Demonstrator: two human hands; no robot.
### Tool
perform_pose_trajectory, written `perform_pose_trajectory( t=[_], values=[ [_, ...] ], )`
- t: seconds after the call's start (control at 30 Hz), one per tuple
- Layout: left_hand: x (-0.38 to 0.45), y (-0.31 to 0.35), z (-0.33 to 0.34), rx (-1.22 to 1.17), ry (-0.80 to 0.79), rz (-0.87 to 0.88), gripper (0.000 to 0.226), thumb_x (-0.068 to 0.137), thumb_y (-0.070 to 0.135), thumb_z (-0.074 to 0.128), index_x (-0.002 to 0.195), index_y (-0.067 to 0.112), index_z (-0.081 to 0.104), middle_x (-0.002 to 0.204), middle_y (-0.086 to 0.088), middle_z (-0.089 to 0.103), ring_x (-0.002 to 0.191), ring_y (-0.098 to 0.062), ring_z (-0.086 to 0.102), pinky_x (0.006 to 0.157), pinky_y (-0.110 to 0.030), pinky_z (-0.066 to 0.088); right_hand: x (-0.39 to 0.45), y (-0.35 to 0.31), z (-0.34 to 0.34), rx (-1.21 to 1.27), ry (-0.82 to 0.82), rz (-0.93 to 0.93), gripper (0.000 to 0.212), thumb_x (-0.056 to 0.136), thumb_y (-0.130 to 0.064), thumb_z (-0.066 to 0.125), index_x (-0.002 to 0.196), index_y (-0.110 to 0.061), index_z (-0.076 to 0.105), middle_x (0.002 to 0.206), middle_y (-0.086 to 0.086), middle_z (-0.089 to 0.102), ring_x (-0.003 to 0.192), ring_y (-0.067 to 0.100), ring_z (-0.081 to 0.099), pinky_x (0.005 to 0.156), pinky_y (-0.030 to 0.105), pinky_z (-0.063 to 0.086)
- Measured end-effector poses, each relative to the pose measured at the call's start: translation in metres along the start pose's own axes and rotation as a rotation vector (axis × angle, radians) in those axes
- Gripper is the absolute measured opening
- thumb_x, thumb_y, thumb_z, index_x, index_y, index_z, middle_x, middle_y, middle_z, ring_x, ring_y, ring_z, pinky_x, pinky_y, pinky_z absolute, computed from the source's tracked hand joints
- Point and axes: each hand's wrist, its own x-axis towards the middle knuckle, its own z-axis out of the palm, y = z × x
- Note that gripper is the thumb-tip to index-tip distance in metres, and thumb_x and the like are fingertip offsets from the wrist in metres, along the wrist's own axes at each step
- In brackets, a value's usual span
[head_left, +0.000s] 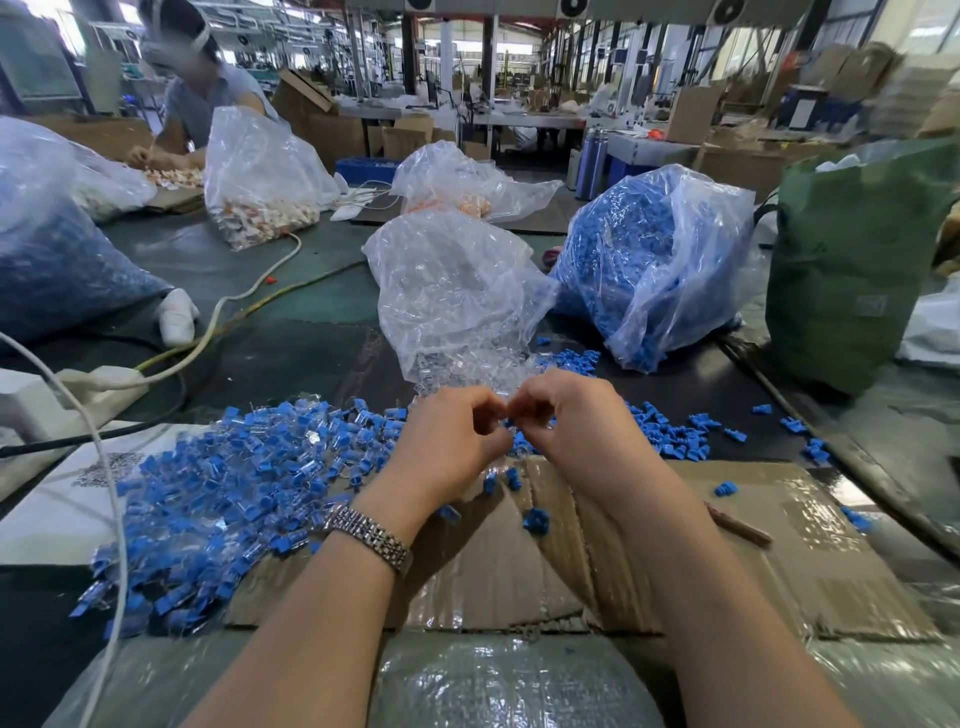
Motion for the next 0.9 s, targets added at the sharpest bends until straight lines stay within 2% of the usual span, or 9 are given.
perform_pose_trajectory(
  t=[0.13, 0.23, 0.33, 0.47, 0.63, 0.77, 0.83, 0.9],
  values=[
    [0.0, -0.002, -0.001, -0.09, -0.015, 0.009, 0.017, 0.094, 0.017, 0.07, 0.111, 0.017, 0.071, 0.094, 0.008, 0.067, 0.08, -0.002, 0.067, 0.076, -0.019, 0.055, 0.001, 0.001, 0.0, 0.007, 0.02, -0.018, 0.016, 0.091, -0.011, 0.069, 0.099, -0.022, 0.077, 0.091, -0.005, 0.068, 0.085, 0.014, 0.063, 0.08, 0.035, 0.053],
    [0.0, -0.004, -0.004, -0.245, -0.091, -0.019, 0.02, 0.092, 0.016, 0.073, 0.111, 0.014, 0.071, 0.094, 0.001, 0.076, 0.078, -0.005, 0.074, 0.076, -0.021, 0.06, 0.001, 0.004, -0.001, 0.044, 0.041, -0.028, 0.015, 0.093, -0.01, 0.068, 0.095, -0.022, 0.076, 0.086, -0.01, 0.067, 0.08, 0.009, 0.062, 0.077, 0.03, 0.051],
    [-0.001, -0.007, -0.008, -0.435, -0.115, -0.065, 0.028, 0.084, 0.007, 0.079, 0.112, 0.014, 0.075, 0.094, 0.0, 0.079, 0.085, -0.01, 0.076, 0.081, -0.021, 0.059, 0.002, 0.005, -0.002, 0.114, 0.051, -0.022, 0.017, 0.092, -0.005, 0.069, 0.093, -0.02, 0.076, 0.086, -0.007, 0.07, 0.079, 0.008, 0.063, 0.078, 0.028, 0.053],
    [-0.003, -0.006, -0.012, -0.693, -0.084, -0.112, 0.02, 0.09, -0.002, 0.07, 0.108, 0.004, 0.074, 0.09, -0.011, 0.079, 0.084, -0.019, 0.077, 0.075, -0.021, 0.059, 0.003, 0.007, -0.002, 0.233, 0.07, 0.005, 0.009, 0.092, -0.012, 0.072, 0.091, -0.021, 0.072, 0.083, -0.009, 0.072, 0.079, 0.002, 0.066, 0.073, 0.013, 0.05],
    [-0.003, -0.004, -0.014, -0.884, -0.076, -0.133, 0.016, 0.089, -0.005, 0.067, 0.103, 0.001, 0.074, 0.092, -0.018, 0.078, 0.081, -0.022, 0.077, 0.077, -0.026, 0.062, 0.003, 0.007, -0.004, 0.298, 0.09, -0.015, 0.007, 0.091, -0.013, 0.073, 0.089, -0.019, 0.071, 0.08, -0.007, 0.071, 0.077, 0.006, 0.066, 0.074, 0.02, 0.052],
    [-0.004, -0.003, -0.013, -0.9, -0.091, -0.129, 0.018, 0.09, -0.006, 0.065, 0.106, -0.002, 0.072, 0.094, -0.02, 0.077, 0.078, -0.019, 0.076, 0.076, -0.025, 0.062, 0.001, 0.007, -0.007, 0.299, 0.073, -0.047, 0.01, 0.09, -0.01, 0.073, 0.089, -0.02, 0.071, 0.08, -0.007, 0.07, 0.077, 0.006, 0.065, 0.074, 0.02, 0.051],
    [-0.004, -0.003, -0.014, -0.886, -0.107, -0.125, 0.018, 0.091, -0.003, 0.065, 0.107, 0.001, 0.073, 0.096, -0.02, 0.077, 0.082, -0.02, 0.076, 0.076, -0.024, 0.062, 0.0, 0.006, -0.01, 0.29, 0.051, -0.013, 0.008, 0.091, -0.018, 0.074, 0.093, -0.024, 0.07, 0.083, -0.009, 0.07, 0.077, 0.003, 0.065, 0.074, 0.02, 0.052],
    [-0.004, -0.005, -0.015, -0.876, -0.123, -0.123, 0.019, 0.092, -0.001, 0.064, 0.109, 0.002, 0.073, 0.096, -0.018, 0.078, 0.087, -0.023, 0.077, 0.078, -0.025, 0.062, -0.001, 0.007, -0.017, 0.208, 0.037, 0.07, 0.019, 0.088, -0.035, 0.076, 0.101, -0.028, 0.063, 0.088, -0.011, 0.067, 0.08, 0.002, 0.064, 0.074, 0.02, 0.051]
  ],
)
